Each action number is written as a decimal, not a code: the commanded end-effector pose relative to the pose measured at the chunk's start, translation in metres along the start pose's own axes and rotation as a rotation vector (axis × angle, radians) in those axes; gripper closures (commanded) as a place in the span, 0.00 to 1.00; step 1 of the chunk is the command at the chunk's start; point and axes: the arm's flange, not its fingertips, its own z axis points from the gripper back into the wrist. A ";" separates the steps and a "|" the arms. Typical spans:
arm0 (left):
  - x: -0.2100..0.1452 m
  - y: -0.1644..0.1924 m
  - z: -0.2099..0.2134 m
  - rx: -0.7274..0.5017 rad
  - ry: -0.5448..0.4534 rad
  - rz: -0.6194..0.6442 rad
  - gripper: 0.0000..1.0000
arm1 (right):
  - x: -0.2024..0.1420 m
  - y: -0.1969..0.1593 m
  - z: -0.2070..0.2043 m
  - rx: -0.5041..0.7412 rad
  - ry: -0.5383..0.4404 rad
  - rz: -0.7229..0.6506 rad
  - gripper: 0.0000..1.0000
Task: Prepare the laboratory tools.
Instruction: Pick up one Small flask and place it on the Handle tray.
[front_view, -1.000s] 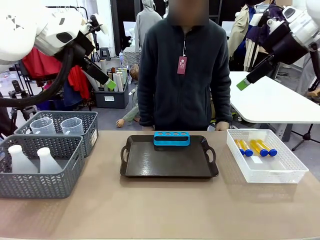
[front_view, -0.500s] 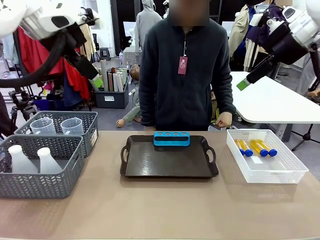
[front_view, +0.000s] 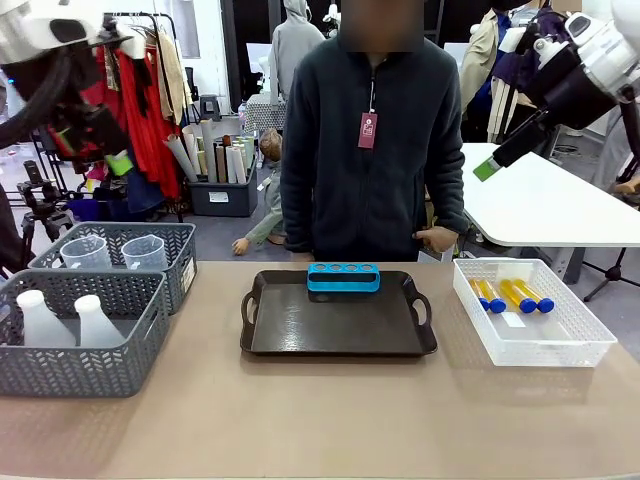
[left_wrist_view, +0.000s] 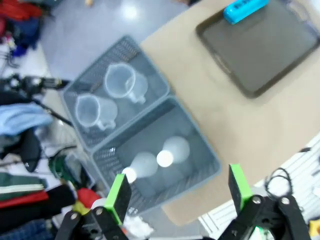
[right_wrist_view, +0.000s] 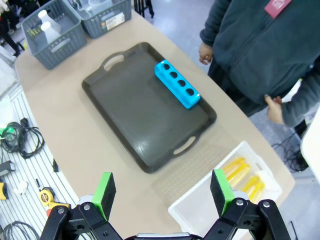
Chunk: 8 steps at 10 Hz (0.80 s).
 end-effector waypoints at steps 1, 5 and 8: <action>-0.023 0.017 -0.015 0.012 0.042 0.073 0.00 | 0.000 0.000 0.001 0.000 -0.004 0.001 0.00; -0.074 0.064 -0.051 -0.057 0.101 0.182 0.00 | 0.000 0.000 0.001 0.000 -0.004 0.001 0.00; -0.096 0.083 -0.073 -0.026 0.100 0.266 0.00 | 0.000 0.000 0.001 0.000 -0.004 0.001 0.00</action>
